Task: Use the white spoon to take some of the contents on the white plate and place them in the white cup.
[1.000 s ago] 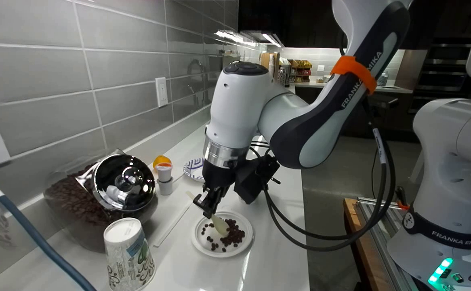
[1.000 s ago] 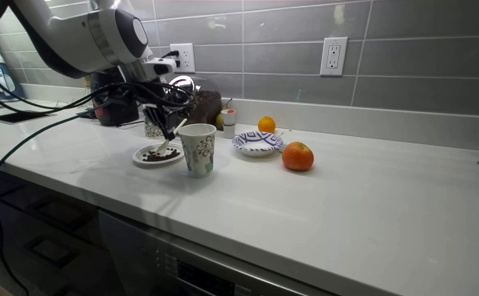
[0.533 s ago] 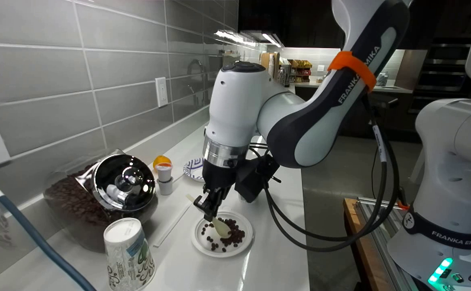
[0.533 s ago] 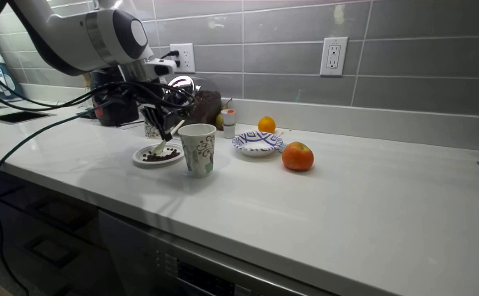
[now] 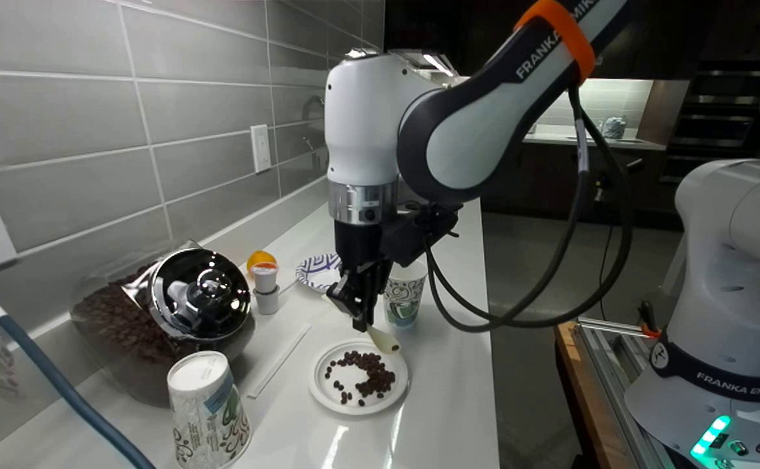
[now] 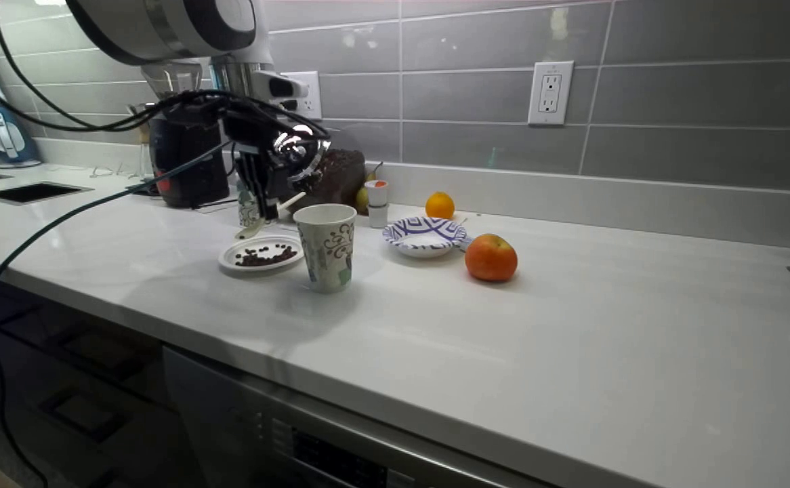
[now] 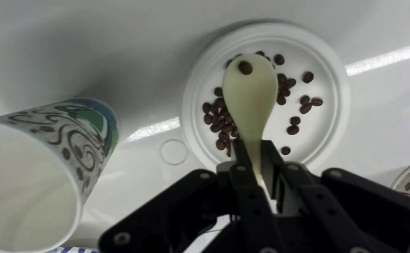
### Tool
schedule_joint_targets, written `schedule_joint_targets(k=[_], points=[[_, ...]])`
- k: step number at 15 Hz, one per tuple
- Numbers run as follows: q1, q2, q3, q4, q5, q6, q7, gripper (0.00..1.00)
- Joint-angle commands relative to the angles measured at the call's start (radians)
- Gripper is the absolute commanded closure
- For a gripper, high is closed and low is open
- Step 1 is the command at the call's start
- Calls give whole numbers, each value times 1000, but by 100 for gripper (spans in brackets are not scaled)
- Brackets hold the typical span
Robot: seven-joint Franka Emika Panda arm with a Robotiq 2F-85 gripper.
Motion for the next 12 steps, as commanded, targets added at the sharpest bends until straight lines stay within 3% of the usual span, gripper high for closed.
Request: schedule_joint_targets(k=[1,6,12], points=[[-37,-67,17,48,62,-184,-64,96],[-86,-152,-2,82,94,-378,-144,95],[-180,-195,-39,80,54,-394,-82,96]])
